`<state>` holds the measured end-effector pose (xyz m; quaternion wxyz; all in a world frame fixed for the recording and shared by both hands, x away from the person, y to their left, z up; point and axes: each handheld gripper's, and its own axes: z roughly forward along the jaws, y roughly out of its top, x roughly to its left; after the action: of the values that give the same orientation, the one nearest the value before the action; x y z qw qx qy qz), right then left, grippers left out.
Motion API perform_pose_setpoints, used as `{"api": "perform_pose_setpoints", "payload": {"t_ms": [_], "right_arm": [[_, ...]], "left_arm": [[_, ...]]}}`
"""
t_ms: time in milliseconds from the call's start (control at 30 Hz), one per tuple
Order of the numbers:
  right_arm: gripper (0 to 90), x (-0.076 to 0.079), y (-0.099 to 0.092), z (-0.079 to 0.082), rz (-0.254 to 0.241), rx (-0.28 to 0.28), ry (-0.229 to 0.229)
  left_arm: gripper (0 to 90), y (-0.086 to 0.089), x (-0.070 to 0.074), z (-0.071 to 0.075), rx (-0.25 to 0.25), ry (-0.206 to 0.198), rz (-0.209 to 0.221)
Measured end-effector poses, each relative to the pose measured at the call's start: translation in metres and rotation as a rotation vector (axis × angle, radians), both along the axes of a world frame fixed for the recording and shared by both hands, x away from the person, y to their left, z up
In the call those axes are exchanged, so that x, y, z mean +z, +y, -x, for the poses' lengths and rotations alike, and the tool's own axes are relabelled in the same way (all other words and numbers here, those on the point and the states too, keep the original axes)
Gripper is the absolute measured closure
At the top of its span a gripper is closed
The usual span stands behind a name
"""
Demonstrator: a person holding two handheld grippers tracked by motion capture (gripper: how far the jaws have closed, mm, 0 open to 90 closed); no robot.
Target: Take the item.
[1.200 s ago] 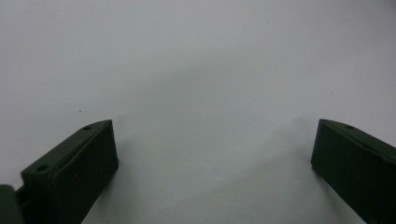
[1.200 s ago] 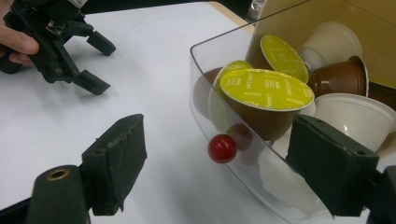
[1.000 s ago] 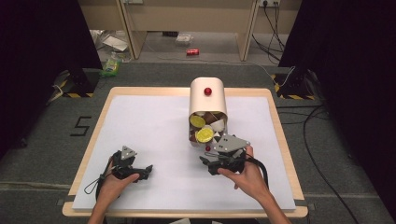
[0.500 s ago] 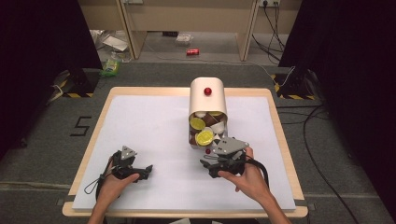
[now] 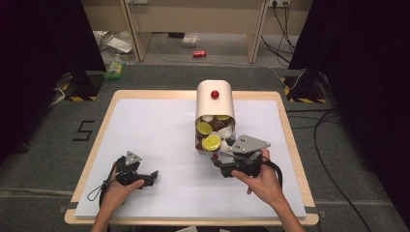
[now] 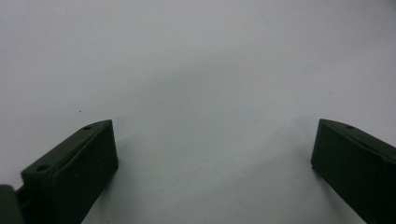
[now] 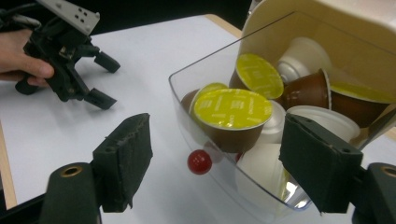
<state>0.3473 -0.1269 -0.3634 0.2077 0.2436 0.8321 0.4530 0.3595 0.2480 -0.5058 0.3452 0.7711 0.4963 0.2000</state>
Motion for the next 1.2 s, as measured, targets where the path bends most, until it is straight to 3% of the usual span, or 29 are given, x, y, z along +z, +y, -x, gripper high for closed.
{"api": "perform_pose_setpoints", "payload": {"t_ms": [233,500,1200], "right_arm": [[29.8,0.004,-0.002,-0.009,-0.02,-0.031,-0.008],[30.4,0.007,0.009,-0.019,-0.017,-0.043,-0.005],[33.0,-0.002,0.022,-0.037,0.007,-0.05,0.075]], "left_arm": [[0.0,0.0,0.0,0.0,0.0,0.0,0.0],[0.0,0.0,0.0,0.0,-0.001,0.001,-0.002],[0.0,0.0,0.0,0.0,-0.001,0.001,-0.002]]}}
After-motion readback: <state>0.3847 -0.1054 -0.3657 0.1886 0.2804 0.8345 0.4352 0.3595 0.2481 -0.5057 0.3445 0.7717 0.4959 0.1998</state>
